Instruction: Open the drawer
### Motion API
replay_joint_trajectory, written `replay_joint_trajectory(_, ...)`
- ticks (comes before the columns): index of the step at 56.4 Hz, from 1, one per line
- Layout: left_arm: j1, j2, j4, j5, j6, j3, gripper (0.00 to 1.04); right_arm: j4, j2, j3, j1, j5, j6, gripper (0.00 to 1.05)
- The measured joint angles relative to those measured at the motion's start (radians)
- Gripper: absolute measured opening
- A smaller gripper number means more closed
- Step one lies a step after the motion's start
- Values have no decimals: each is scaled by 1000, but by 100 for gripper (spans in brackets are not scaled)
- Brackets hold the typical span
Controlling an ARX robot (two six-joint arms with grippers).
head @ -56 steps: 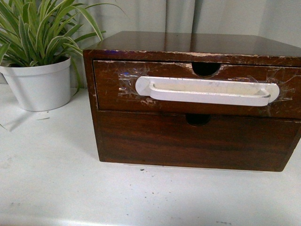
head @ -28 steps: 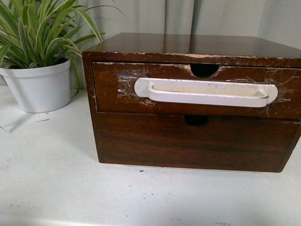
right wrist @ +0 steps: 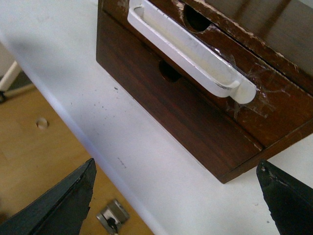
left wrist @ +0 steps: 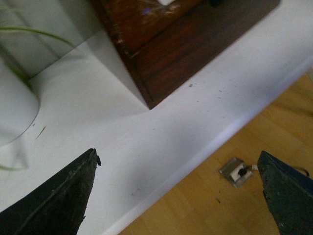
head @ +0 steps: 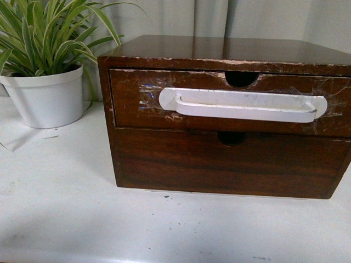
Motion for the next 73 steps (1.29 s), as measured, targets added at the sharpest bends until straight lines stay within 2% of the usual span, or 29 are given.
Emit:
replay_joint_trajectory(7, -47, 170, -129, 37, 206, 151, 98, -46, 114, 99, 27, 16, -129, 96)
replay_joint_trajectory(13, -102, 283, -186, 39, 300, 263, 98, -81, 190, 173, 43, 34, -220, 96)
replay_joint_trajectory(37, -324, 627, -151, 7, 324, 602, 98, -184, 376, 338, 49, 52, -425, 96)
replay_joint_trajectory(60, -380, 885, -196, -44, 351, 766, 98, -240, 423, 363, 16, 26, -520, 96)
replay_joint_trajectory(73, -388, 967, -168, -69, 358, 813, 98, -237, 461, 371, 52, 40, -534, 96)
